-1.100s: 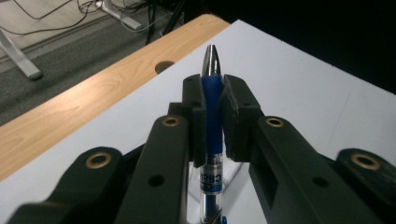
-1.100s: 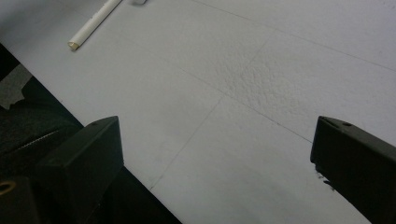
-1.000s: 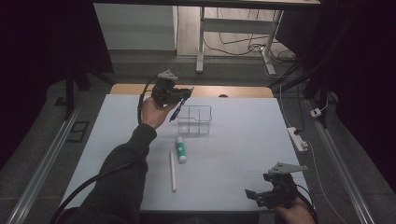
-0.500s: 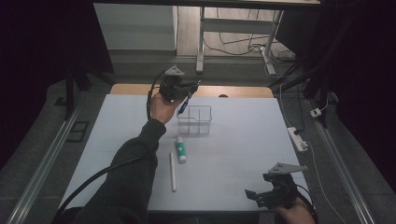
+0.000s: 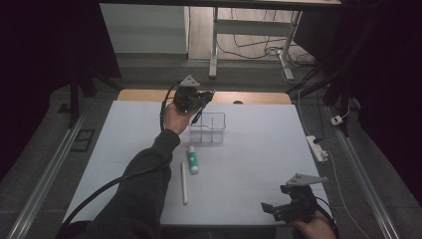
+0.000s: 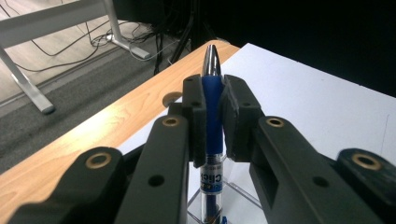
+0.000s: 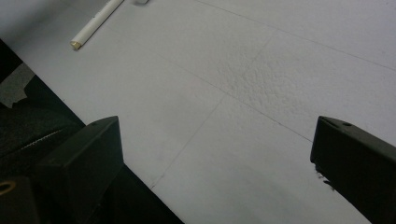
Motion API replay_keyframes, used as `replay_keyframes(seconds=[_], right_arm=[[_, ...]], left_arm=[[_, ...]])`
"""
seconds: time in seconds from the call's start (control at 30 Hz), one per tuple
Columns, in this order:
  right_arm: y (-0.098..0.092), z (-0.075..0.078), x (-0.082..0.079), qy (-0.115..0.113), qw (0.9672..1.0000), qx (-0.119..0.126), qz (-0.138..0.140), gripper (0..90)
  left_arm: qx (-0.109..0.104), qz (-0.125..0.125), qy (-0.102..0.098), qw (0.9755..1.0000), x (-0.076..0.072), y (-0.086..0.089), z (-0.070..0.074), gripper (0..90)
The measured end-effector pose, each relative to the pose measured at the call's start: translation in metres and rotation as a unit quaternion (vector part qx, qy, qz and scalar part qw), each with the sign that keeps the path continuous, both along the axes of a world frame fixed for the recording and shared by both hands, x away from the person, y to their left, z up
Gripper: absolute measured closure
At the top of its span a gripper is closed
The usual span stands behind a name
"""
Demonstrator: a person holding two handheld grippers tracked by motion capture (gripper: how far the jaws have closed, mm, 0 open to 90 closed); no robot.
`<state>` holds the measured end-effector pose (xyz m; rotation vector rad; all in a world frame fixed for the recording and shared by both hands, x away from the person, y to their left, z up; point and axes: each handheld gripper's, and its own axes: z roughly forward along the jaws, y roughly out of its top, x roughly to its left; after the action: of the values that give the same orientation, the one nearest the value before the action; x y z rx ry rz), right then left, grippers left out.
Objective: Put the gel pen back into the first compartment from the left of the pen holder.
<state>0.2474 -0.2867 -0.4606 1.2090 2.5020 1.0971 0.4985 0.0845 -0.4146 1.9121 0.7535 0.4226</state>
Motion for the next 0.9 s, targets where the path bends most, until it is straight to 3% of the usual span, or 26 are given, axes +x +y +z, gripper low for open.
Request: replay_keyframes(seconds=[0.33, 0.6, 0.7, 0.9], right_arm=[[0.0, 0.0, 0.0, 0.002, 1.0, 0.0, 0.001, 2.1], [0.0, 0.0, 0.0, 0.001, 1.0, -0.001, 0.001, 2.1], [0.0, 0.0, 0.0, 0.003, 1.0, -0.001, 0.002, 2.1], [0.0, 0.0, 0.001, 0.004, 1.0, 0.001, 0.001, 2.1]], left_arm=[[0.012, 0.003, 0.011, 0.9999, -0.003, 0.005, -0.01, 80.1], [0.05, 0.011, 0.019, 0.9985, -0.007, 0.005, -0.023, 79.6], [0.047, 0.018, 0.026, 0.9984, -0.008, 0.008, -0.024, 78.3], [0.052, 0.013, 0.008, 0.9985, -0.011, 0.014, -0.016, 58.5]])
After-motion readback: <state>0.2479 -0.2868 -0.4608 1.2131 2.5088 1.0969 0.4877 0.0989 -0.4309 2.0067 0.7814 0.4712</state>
